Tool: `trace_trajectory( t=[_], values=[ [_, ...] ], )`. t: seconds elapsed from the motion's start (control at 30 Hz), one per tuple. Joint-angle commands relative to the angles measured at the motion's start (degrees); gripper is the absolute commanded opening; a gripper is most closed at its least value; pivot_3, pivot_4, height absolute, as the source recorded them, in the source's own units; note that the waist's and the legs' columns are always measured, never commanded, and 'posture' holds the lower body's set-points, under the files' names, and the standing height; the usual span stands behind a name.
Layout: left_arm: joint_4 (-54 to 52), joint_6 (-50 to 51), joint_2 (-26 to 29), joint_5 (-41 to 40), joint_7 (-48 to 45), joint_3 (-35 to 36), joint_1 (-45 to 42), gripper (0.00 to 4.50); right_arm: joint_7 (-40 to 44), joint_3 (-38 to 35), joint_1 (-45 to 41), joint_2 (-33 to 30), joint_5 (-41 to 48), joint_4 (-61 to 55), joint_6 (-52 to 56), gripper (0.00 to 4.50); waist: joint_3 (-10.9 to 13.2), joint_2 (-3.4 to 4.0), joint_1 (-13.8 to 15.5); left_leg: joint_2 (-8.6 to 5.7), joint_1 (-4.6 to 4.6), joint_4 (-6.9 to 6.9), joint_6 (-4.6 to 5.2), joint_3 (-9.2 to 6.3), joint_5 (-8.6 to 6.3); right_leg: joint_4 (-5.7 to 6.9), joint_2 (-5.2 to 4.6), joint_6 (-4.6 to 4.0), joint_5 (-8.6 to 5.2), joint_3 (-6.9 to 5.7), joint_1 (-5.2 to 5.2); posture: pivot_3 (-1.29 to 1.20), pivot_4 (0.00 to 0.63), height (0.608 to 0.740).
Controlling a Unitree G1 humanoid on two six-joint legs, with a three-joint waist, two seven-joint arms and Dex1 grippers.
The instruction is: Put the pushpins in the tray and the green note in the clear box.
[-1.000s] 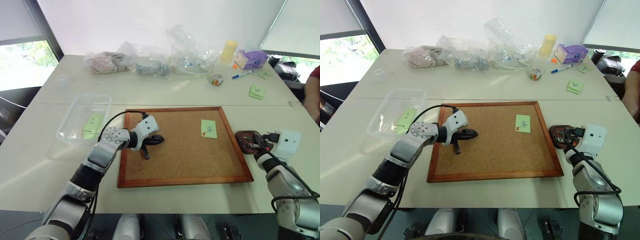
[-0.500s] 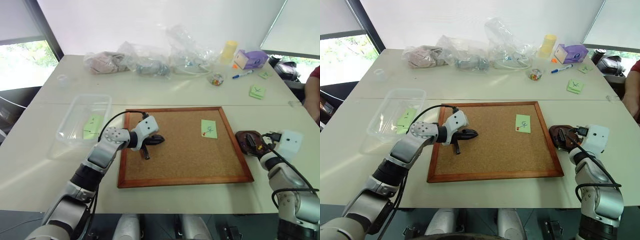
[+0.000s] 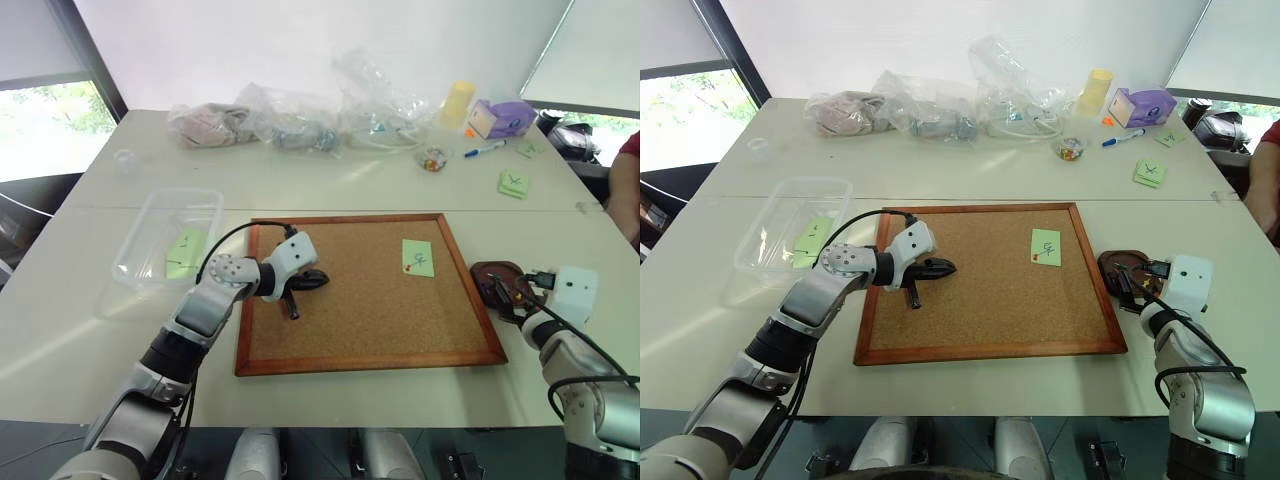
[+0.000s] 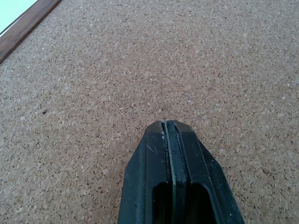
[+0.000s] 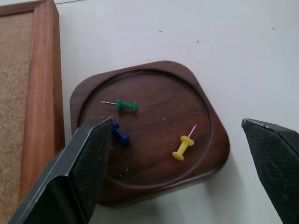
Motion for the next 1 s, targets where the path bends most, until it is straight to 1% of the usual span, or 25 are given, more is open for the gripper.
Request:
trace_trajectory(
  t=[0.03, 0.43, 0.63, 0.7, 0.77, 0.87, 0.9, 1.0],
  values=[
    [-0.19, 0.59, -0.44, 0.25, -0.51, -1.75, 1.11, 0.00, -0.14, -0.04, -0.62, -0.81, -0.86, -1.05, 1.17, 4.46, 0.00, 0.00, 0.03, 0.00, 0.00, 0.00, 0.00, 0.00, 0.00, 0.00, 0.00, 0.00, 0.00, 0.00, 0.00, 0.00, 0.150, 0.737],
    [-0.25, 0.67, -0.28, 0.19, -0.22, -1.39, 1.46, 0.00, 0.34, -3.36, -2.44, 0.89, -0.08, -5.70, -7.98, 4.46, 0.00, 0.00, 0.03, -0.01, -0.01, 0.00, 0.00, 0.00, 0.00, 0.00, 0.00, 0.02, 0.01, 0.00, 0.00, 0.00, 0.150, 0.737],
    [0.00, 0.52, -0.31, 0.23, -0.29, -1.43, 1.27, 0.00, 3.27, -2.30, -4.32, 1.28, 2.89, -6.35, -9.96, 4.46, 0.00, 0.00, 0.04, -0.01, -0.01, 0.00, 0.00, 0.01, 0.00, 0.00, 0.01, 0.02, 0.00, 0.00, 0.00, 0.00, 0.150, 0.737],
    [-0.12, 0.57, -0.22, 0.21, -0.36, -1.42, 1.33, 0.00, 6.59, 0.22, -4.44, 1.61, 5.99, -7.78, -8.86, 4.46, 0.00, 0.00, 0.04, -0.01, -0.01, 0.00, 0.00, -0.01, 0.00, 0.00, 0.01, 0.02, 0.01, 0.00, 0.00, 0.00, 0.150, 0.737],
    [-0.34, 0.61, -0.05, 0.15, -0.49, -1.43, 1.47, 0.00, 11.14, 5.62, -3.42, 0.76, 8.35, -9.84, -6.30, 4.46, 0.00, 0.00, -0.03, 0.00, -0.01, -0.01, 0.01, -0.01, 0.00, 0.00, 0.02, 0.03, 0.01, 0.00, 0.00, 0.00, 0.150, 0.737],
    [-0.55, 0.66, 0.12, -0.01, -0.71, -1.40, 1.49, 0.00, 14.48, 13.50, -2.60, -0.31, 6.72, -9.79, -5.40, 4.46, 0.00, 0.00, -0.01, 0.02, 0.00, 0.00, 0.00, -0.01, 0.00, 0.00, 0.02, 0.02, 0.01, 0.00, 0.00, 0.00, 0.150, 0.737],
    [-0.55, 0.64, 0.16, -0.03, -0.74, -1.36, 1.47, 0.00, 14.88, 16.15, -3.42, 0.05, 5.26, -8.19, -6.33, 4.46, 0.00, 0.00, 0.02, 0.02, 0.00, 0.00, 0.01, -0.02, 0.00, 0.00, 0.02, 0.01, 0.00, -0.01, 0.00, 0.00, 0.150, 0.737],
    [-0.61, 0.67, 0.23, -0.02, -0.71, -1.26, 1.44, 0.00, 14.83, 19.80, -5.89, 1.42, 2.75, -4.47, -8.90, 4.46, 0.00, 0.00, 0.01, 0.00, -0.03, 0.00, 0.02, 0.00, -0.01, -0.04, 0.00, 0.00, -0.01, -0.01, 0.00, 0.00, 0.150, 0.737]
  ],
)
